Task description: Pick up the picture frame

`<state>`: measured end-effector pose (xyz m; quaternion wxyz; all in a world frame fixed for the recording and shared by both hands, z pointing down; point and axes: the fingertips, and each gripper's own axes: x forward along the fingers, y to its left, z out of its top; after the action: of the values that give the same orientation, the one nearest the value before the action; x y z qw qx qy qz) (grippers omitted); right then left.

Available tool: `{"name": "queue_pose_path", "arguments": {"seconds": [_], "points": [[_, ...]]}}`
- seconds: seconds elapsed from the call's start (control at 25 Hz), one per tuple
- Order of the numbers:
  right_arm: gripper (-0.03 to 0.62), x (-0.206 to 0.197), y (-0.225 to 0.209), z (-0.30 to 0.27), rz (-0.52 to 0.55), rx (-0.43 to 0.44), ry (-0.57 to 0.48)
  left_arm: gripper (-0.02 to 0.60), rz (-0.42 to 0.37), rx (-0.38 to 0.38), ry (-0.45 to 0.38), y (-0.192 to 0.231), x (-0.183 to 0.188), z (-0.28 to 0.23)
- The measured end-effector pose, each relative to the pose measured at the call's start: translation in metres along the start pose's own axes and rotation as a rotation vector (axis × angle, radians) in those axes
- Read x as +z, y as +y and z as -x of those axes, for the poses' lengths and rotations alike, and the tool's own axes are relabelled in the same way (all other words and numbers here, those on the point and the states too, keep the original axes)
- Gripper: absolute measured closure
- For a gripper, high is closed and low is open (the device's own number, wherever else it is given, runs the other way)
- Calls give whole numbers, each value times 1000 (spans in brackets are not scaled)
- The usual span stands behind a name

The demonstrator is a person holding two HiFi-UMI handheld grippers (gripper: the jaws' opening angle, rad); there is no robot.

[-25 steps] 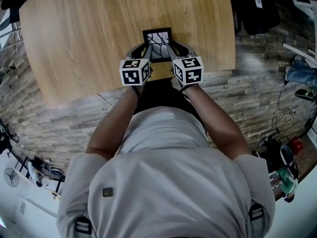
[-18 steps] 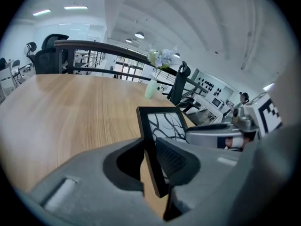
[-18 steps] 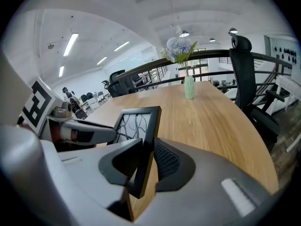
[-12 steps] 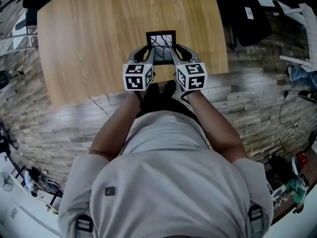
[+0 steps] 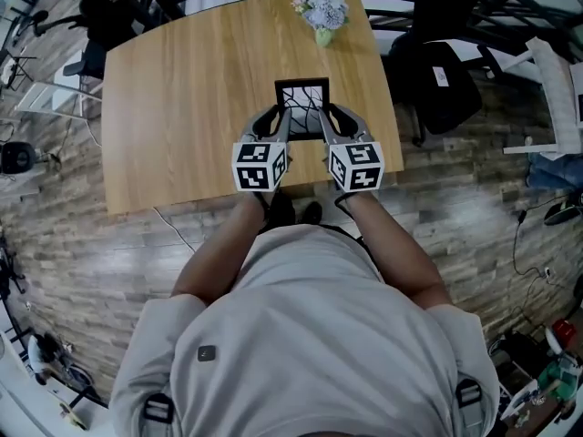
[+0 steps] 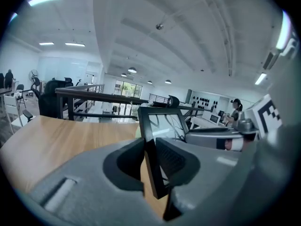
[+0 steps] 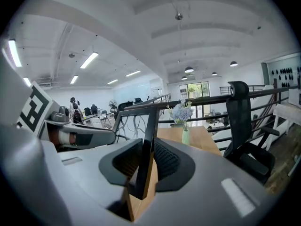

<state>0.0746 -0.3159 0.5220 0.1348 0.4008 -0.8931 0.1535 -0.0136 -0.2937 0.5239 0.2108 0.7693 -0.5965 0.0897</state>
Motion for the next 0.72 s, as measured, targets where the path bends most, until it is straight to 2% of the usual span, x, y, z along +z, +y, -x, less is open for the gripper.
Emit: {"name": "queue_pose_path", "arguments": {"seconds": [0.32,0.72], "points": [[505,31,4,18,25,25,-78,502,-42,28,-89,-14,30,18],[505,27,18,25,-17,59,-88,502,-82,53,-81,-14,29,37]]}}
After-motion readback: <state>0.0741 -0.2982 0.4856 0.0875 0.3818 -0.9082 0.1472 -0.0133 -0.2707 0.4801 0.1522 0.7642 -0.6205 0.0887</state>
